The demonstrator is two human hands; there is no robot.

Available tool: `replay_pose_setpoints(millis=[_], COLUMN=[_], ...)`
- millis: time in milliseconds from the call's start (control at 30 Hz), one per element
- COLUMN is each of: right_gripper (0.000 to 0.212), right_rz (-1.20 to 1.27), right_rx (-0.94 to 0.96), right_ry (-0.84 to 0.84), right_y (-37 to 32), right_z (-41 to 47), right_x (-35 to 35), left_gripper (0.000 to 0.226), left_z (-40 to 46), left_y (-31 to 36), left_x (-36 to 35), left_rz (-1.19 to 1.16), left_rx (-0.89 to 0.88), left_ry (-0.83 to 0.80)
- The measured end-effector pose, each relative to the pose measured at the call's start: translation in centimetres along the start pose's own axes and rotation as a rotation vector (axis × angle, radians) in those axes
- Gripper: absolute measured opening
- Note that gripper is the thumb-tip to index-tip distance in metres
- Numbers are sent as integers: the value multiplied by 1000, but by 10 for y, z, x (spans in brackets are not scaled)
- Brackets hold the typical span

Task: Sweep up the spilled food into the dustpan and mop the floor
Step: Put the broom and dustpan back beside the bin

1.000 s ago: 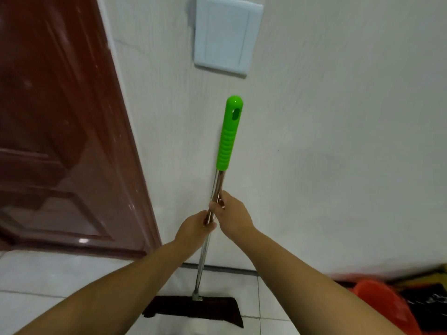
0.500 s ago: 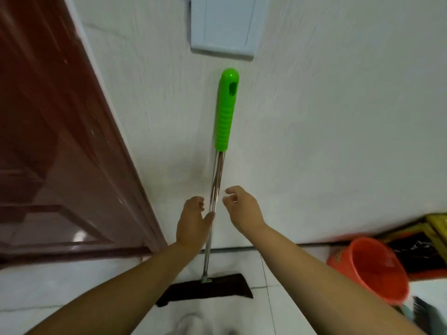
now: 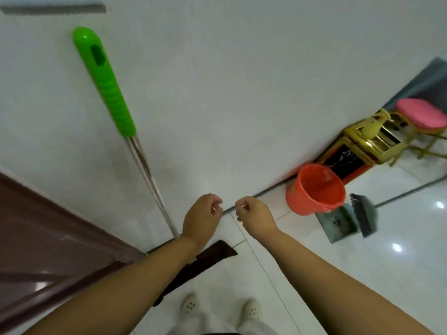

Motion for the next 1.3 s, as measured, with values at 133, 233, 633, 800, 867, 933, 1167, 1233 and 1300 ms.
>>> replay_pose_setpoints(millis=[133,233,633,800,867,933,1167,1233,1300], right_gripper=[16,15,22,20,20,22,21,20,21], right_rz=[76,123,269,288,293,306,395,406,414], right_rx=[-127,-194,-415,-449,-450,-453,-477,-480,-486], right_ry=[45,92,375,465,477,489,540,544,554], right_y=[69,125,385,460,480,498,548,561,574], right_z=[-15,-29,-92,-112,-115,-115,-102,-94,-84], right_x=[46,86,300,374,394,411,458,476,498], left_gripper=[15,11,6,12,20,27,10,6,2], left_z=[-1,-5,-60,-83,-88,-88,-62,-54,-43], left_y=[40,77,275,337,352,364,397,411,427], left_x=[-61,-113,-373,-459,-479,-495,-554,-578,-606], left_rz=[37,56,55,23,16,18,23,13,-22], left_rx=[-60,-108,-304,-351,-361,-364,-337,-339,-323], left_ry=[-157,-247,-479,-539,-550,-559,-583,-594,-623])
Point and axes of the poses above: each hand's wrist, its own z-axis towards the middle knuckle, its own x-axis out of the back of the hand, y = z × x, the point moved 10 cm from there along z, towards the middle knuckle, and after that the axes turned 1 degree about -x, right-handed, at the moved point
